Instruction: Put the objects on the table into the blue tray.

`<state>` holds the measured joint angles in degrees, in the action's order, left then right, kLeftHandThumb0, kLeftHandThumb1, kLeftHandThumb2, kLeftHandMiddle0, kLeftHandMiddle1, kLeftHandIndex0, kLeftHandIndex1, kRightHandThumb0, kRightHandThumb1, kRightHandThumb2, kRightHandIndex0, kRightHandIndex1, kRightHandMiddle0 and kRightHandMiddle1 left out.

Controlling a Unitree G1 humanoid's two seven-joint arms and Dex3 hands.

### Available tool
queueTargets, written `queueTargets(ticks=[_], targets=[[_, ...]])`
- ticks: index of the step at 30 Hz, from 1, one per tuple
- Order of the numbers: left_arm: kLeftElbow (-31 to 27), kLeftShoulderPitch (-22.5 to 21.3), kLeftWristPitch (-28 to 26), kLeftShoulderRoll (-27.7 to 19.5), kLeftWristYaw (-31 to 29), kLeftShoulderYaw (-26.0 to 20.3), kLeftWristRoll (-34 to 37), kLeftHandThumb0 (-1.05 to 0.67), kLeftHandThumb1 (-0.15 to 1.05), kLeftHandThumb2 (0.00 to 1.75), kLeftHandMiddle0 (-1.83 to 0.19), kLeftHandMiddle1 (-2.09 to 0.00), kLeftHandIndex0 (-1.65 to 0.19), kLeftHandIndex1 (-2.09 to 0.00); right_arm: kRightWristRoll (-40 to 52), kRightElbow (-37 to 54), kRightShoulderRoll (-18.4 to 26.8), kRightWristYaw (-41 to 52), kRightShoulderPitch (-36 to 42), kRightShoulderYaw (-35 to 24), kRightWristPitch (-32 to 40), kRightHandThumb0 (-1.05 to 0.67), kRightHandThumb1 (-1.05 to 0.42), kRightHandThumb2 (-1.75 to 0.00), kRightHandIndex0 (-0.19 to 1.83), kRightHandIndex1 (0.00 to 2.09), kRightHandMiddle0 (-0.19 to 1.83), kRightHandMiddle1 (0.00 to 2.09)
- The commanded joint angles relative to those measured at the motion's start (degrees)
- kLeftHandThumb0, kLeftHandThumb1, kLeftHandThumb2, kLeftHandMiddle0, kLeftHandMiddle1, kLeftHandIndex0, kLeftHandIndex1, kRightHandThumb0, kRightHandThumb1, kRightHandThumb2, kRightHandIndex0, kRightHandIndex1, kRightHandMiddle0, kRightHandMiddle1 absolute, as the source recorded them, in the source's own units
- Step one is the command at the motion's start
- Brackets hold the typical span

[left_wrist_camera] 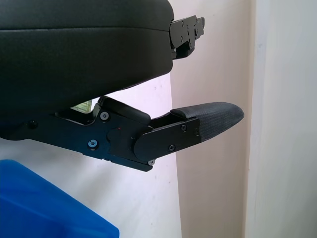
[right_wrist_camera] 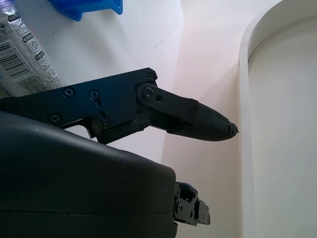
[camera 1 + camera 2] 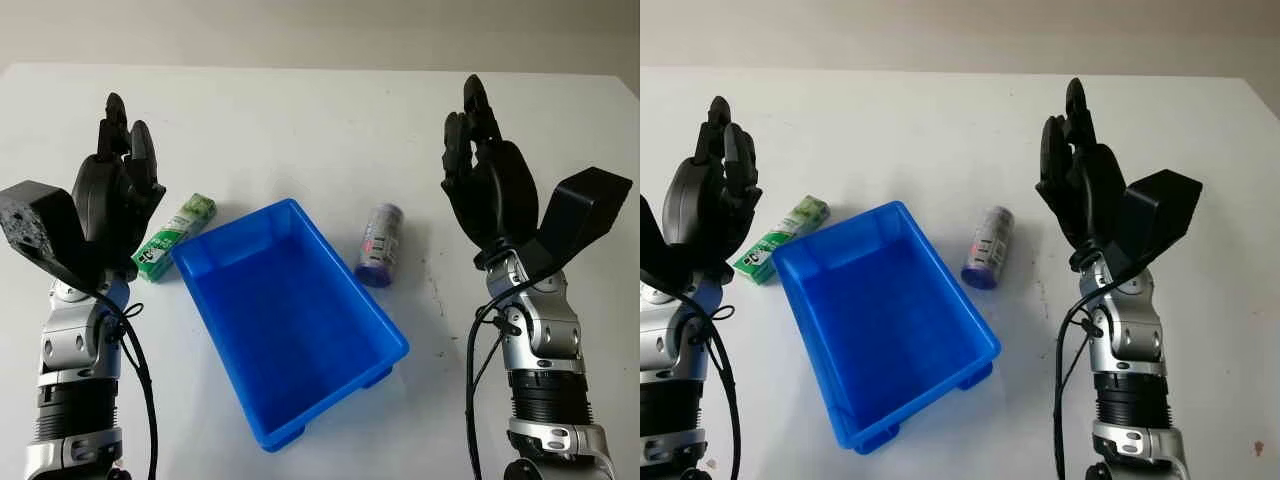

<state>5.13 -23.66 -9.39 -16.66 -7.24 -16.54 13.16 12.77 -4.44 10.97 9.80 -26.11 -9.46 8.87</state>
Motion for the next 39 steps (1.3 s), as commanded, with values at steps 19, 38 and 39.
queueTargets(ticks=[19,38,39], targets=[[-2.97,1.54,-0.6,0.08,0.76,0.51,-0.25,-0.76,1.05,0.72,0.19,0.0,0.19,0.0,-9.07,-6.88,19.49,12.88,-13.12,2.11,-2.27,-0.64,-0.99,-0.12,-0.03,0.09,0.0,0.11],[-2.66,0.48,-2.37,-0.03,0.7,0.71,0.12,-0.75,1.05,0.69,0.19,0.0,0.19,0.0,-50.35,-25.21,37.17,12.44,-28.38,26.17,-50.26,-0.43,-0.69,-0.05,0.37,0.12,0.36,0.13],[-2.46,0.41,-2.22,-0.1,0.51,0.65,0.24,-0.74,1.05,0.69,0.19,0.0,0.19,0.0,-52.48,-26.41,37.09,10.37,-28.79,27.12,-52.55,-0.42,-0.7,-0.06,0.37,0.11,0.36,0.12]])
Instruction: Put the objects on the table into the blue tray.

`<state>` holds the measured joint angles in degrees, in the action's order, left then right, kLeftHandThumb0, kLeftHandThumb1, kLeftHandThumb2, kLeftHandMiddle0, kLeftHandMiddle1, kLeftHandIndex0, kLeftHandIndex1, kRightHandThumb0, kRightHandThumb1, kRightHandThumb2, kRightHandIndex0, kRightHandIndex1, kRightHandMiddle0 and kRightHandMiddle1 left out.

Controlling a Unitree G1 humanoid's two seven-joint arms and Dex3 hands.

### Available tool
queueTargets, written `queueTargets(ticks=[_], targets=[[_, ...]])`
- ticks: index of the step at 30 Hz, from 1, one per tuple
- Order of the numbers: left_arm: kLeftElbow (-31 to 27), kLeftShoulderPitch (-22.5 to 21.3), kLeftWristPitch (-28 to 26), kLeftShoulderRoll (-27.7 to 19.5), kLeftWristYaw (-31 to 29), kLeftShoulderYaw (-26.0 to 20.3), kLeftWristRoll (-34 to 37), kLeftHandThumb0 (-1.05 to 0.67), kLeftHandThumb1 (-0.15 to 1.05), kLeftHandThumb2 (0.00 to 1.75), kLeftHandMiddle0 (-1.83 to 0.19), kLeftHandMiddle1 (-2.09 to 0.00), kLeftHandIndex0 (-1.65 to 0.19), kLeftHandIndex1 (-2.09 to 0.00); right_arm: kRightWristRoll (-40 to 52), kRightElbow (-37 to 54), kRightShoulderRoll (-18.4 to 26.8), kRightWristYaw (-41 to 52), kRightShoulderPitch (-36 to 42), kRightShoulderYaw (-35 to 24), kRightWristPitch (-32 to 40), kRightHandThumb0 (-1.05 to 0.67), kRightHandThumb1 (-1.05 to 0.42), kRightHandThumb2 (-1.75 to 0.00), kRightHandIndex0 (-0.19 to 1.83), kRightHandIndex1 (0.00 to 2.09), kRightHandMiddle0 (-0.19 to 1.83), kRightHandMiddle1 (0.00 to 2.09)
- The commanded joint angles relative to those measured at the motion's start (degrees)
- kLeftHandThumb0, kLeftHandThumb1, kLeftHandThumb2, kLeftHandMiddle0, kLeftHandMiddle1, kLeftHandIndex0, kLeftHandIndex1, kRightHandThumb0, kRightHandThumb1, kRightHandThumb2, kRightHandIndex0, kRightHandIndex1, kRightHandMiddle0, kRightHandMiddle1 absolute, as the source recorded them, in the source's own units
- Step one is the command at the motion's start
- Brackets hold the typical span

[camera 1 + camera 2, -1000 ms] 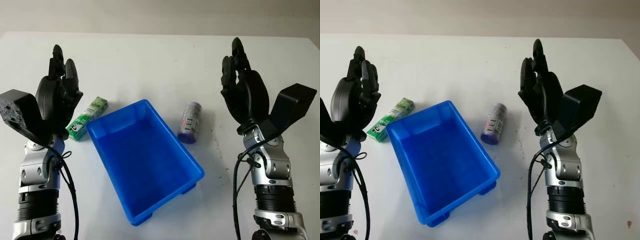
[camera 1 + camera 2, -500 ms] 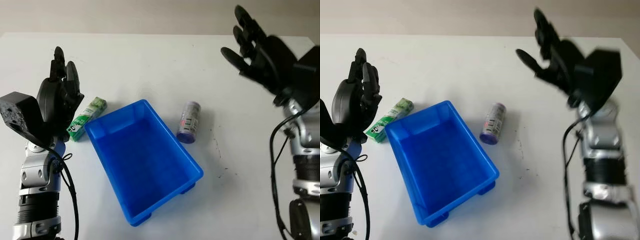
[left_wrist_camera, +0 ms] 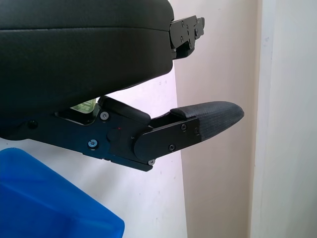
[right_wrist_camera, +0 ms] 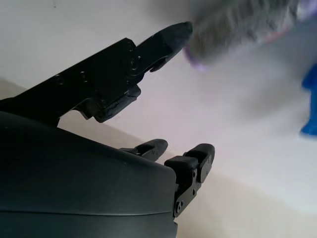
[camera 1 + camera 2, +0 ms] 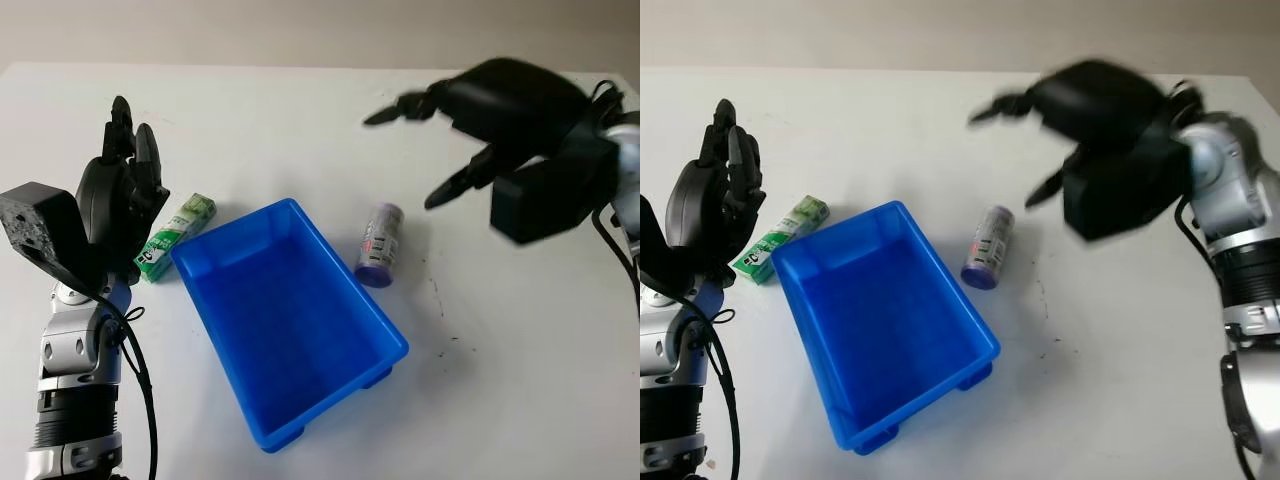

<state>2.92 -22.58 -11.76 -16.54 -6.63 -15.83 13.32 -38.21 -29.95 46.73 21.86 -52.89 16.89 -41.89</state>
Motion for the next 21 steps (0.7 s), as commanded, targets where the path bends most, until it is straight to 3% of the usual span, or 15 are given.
queueTargets(ticks=[1,9,16,21], targets=[[-0.1,-0.73,0.25,-0.28,-0.26,-0.09,0.14,-0.74,1.05,0.69,0.19,0.0,0.19,0.0,-3.08,-1.95,1.23,-3.31,-2.4,1.45,-3.43,-0.41,-0.72,-0.06,0.38,0.11,0.38,0.12],[-0.31,-0.58,-0.12,-0.55,-0.34,-0.27,0.07,-0.74,1.05,0.69,0.19,0.0,0.19,0.0,-13.26,-9.7,0.02,-17.15,-4.3,7.1,-13.9,-0.37,-0.74,-0.06,0.42,0.11,0.4,0.1],[-0.4,-0.34,0.02,-0.23,-0.21,-0.16,0.04,-0.74,1.05,0.69,0.19,0.0,0.19,0.0,-16.56,-15.06,-1.57,-25.24,-3.96,10.5,-16.57,-0.35,-0.81,-0.07,0.36,0.07,0.33,0.06],[-0.53,-0.31,-0.06,-0.37,0.06,0.17,-0.55,-0.74,1.05,0.7,0.19,0.0,0.19,0.0,-19.08,-18.19,-2.69,-32.46,-3.26,12.91,-17.92,-0.24,-0.95,-0.1,0.42,0.1,0.39,0.09]])
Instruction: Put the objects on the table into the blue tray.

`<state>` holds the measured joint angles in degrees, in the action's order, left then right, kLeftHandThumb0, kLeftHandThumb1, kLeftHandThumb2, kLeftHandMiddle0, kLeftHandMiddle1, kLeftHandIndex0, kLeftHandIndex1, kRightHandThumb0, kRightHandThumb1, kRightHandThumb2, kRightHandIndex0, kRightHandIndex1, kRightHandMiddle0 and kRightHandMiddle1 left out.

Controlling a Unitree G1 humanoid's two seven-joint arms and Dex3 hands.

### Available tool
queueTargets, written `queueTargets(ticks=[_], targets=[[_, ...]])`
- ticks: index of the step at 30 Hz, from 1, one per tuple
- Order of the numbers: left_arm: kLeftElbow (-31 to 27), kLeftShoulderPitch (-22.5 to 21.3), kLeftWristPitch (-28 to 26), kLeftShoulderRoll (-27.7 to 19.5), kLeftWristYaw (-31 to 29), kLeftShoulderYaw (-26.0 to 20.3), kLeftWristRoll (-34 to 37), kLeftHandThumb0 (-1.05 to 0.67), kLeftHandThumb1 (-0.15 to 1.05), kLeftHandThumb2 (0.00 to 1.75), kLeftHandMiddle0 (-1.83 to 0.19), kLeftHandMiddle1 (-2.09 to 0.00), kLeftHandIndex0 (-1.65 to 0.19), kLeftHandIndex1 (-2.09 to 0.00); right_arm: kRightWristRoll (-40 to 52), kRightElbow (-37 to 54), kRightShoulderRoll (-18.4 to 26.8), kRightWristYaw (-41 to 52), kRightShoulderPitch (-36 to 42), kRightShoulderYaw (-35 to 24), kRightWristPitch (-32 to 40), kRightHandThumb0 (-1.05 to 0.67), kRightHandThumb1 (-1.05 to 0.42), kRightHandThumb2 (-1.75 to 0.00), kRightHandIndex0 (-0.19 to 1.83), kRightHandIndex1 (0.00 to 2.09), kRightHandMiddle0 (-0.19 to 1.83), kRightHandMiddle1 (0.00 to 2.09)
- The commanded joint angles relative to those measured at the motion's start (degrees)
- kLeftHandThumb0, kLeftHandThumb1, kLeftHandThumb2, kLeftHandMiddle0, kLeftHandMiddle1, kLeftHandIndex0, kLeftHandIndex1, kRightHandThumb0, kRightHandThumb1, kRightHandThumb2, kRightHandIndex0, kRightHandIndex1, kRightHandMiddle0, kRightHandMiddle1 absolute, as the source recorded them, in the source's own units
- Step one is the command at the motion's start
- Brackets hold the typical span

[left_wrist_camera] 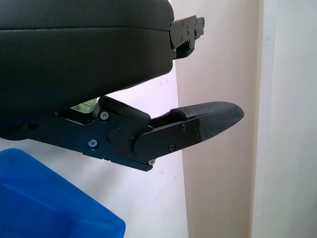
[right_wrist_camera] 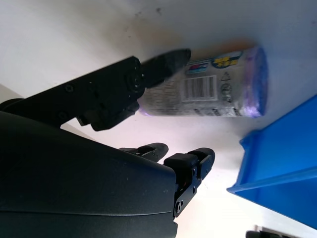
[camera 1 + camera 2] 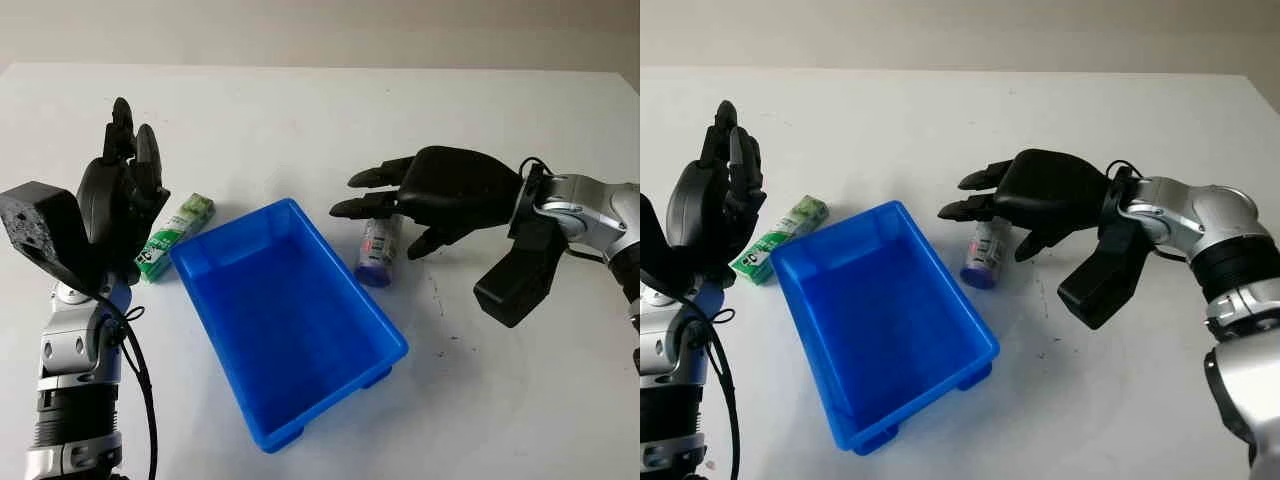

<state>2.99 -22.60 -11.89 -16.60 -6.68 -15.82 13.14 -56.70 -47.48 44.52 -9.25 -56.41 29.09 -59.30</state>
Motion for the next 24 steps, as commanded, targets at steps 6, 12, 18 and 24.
queueTargets(ticks=[6,12,18,24], targets=[[-1.06,0.06,-0.07,-0.61,0.21,0.08,-0.74,-0.75,1.05,0.71,0.19,0.0,0.19,0.0,-4.37,-2.31,-0.09,-7.87,1.17,4.25,-1.49,-0.27,-1.04,-0.08,0.23,0.94,0.18,1.03],[-1.5,0.21,-0.42,-0.2,0.18,-0.1,-0.18,-0.74,1.05,0.7,0.19,0.0,0.19,0.0,-9.79,-3.74,0.42,-14.93,1.39,8.46,-0.58,-0.4,-0.98,-0.04,0.23,2.07,0.13,1.85],[-0.63,-0.13,0.1,-0.51,-0.37,-0.18,-0.21,-0.74,1.05,0.71,0.19,0.0,0.19,0.0,-11.78,-5.54,0.33,-17.79,0.42,10.21,2.66,-0.52,-1.04,-0.1,0.5,2.09,0.3,2.06],[-0.19,-0.42,0.07,-0.67,-0.68,-0.54,-0.02,-0.75,1.05,0.69,0.19,0.0,0.19,0.0,-9.99,-8.22,-0.47,-25.84,-2.79,7.85,8.72,-0.53,-1.05,-0.15,0.77,2.09,0.5,2.09]])
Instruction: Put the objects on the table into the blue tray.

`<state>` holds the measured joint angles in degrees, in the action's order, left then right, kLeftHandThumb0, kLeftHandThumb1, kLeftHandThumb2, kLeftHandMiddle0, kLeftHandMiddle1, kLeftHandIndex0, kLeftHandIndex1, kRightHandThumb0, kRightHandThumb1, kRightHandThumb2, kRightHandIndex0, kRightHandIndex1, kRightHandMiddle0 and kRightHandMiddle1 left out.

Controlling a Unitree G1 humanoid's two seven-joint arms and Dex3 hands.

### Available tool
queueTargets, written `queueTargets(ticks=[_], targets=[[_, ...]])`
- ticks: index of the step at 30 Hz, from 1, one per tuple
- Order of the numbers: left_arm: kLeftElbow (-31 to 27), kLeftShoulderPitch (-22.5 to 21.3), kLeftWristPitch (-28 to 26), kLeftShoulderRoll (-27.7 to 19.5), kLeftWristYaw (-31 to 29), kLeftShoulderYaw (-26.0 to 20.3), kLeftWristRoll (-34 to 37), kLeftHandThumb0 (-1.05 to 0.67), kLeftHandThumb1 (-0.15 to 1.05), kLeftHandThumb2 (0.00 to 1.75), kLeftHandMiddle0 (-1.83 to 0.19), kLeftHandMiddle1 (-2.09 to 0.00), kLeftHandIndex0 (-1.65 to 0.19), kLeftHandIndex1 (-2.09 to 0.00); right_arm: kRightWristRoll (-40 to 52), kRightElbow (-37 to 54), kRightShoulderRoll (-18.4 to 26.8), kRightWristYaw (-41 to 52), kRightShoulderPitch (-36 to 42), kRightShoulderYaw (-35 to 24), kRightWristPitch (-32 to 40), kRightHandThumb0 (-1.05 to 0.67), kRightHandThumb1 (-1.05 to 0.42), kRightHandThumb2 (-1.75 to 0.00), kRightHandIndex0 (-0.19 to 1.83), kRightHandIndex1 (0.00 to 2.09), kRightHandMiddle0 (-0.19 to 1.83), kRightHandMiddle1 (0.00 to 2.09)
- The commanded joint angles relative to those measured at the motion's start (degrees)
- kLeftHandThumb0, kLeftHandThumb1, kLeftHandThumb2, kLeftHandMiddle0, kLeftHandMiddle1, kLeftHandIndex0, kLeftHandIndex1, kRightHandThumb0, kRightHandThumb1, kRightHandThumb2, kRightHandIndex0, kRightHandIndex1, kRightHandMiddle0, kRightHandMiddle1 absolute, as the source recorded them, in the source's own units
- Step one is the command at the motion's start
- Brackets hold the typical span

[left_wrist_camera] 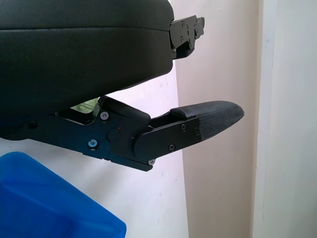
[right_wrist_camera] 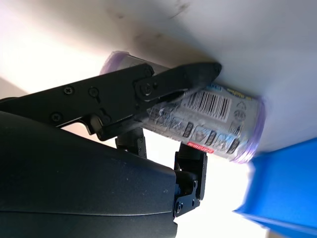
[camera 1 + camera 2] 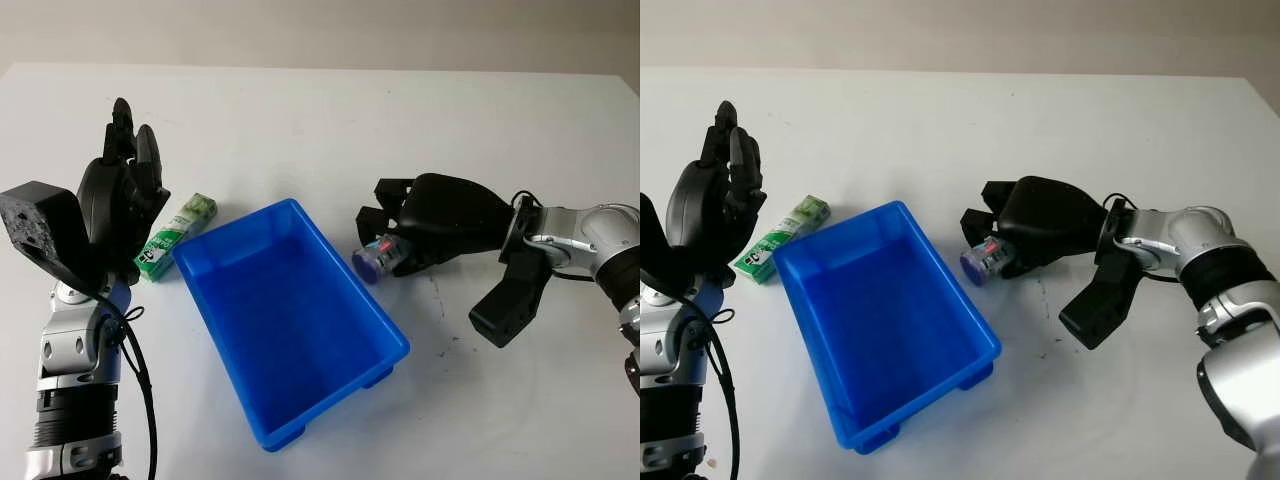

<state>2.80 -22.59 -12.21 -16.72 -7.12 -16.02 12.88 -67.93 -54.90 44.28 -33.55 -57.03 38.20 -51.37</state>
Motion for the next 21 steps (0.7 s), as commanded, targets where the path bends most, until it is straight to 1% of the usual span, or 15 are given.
queueTargets(ticks=[1,3,5,8,11,16,19,21], targets=[[-0.01,-0.44,0.38,-0.65,-0.38,-0.31,0.2,-0.75,1.05,0.69,0.19,0.0,0.19,0.0,3.07,-1.7,-0.68,-2.42,-2.96,-2.57,1.18,-0.52,-1.05,-0.14,0.78,2.09,0.54,2.09],[-0.04,-0.51,0.39,-0.72,-0.37,-0.26,0.09,-0.75,1.05,0.69,0.19,0.0,0.19,0.0,5.29,-2.49,-1.19,-3.67,-4.54,-4.09,2.49,-0.5,-1.05,-0.14,0.78,2.09,0.59,2.09],[-0.08,-0.66,0.26,-0.6,-0.25,-0.3,0.21,-0.75,1.05,0.69,0.19,0.0,0.19,0.0,8.35,-1.35,-1.99,-4.11,-6.38,-6.58,4.27,-0.48,-1.03,-0.12,0.78,2.09,0.61,2.09],[-0.25,-0.67,0.21,-0.47,-0.4,-0.3,0.48,-0.75,1.05,0.69,0.19,0.0,0.19,0.0,13.98,2.65,-3.2,-3.02,-6.81,-10.8,5.85,-0.48,-1.03,-0.07,0.89,2.09,0.73,2.09],[-0.57,-0.57,0.09,-0.42,-0.12,-0.06,0.2,-0.75,1.05,0.69,0.19,0.0,0.19,0.0,19.81,7.55,-4.69,-0.31,-5.39,-14.37,5.29,-0.47,-1.05,-0.06,0.97,2.09,0.8,2.09],[-0.68,-0.55,0.15,-0.22,0.27,0.31,-0.08,-0.75,1.05,0.71,0.19,0.0,0.19,0.0,34.63,16.64,-8.63,12.71,-1.1,-19.07,2.41,-0.43,-1.05,-0.1,1.0,2.09,0.84,2.09],[-0.48,-0.53,0.28,-0.11,0.53,0.43,-0.27,-0.75,1.05,0.7,0.19,0.0,0.19,0.0,41.85,22.18,-11.08,21.24,1.78,-20.45,3.34,-0.45,-1.05,-0.11,1.02,2.09,0.85,2.09],[-0.58,-0.51,0.0,0.02,0.75,0.49,-0.22,-0.75,1.05,0.7,0.19,0.0,0.19,0.0,48.27,26.55,-12.73,28.96,4.22,-20.61,5.76,-0.45,-1.05,-0.11,1.04,2.09,0.86,2.09]])
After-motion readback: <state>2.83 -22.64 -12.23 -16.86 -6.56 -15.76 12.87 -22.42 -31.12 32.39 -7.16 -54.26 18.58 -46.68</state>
